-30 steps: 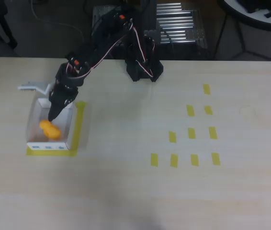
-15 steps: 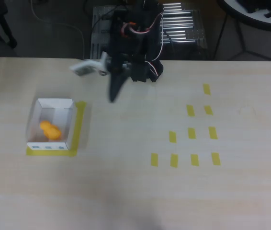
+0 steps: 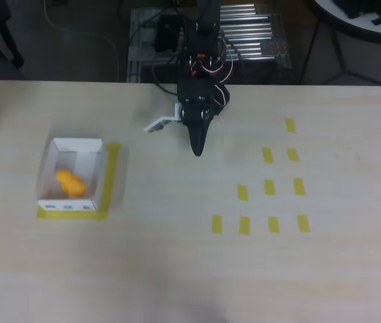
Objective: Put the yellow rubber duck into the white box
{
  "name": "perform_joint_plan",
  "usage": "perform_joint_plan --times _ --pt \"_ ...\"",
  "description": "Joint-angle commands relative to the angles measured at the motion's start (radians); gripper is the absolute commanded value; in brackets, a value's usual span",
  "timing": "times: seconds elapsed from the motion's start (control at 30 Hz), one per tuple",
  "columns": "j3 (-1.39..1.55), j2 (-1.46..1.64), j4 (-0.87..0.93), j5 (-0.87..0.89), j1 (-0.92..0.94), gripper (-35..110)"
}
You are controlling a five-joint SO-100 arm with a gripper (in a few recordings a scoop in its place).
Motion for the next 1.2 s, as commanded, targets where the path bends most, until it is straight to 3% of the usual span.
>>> perform_joint_plan --times 0.0,1.17 --pt "0.034 0.052 0.018 0.014 0.003 0" --pt "0.034 0.052 0.018 0.008 0.005 1"
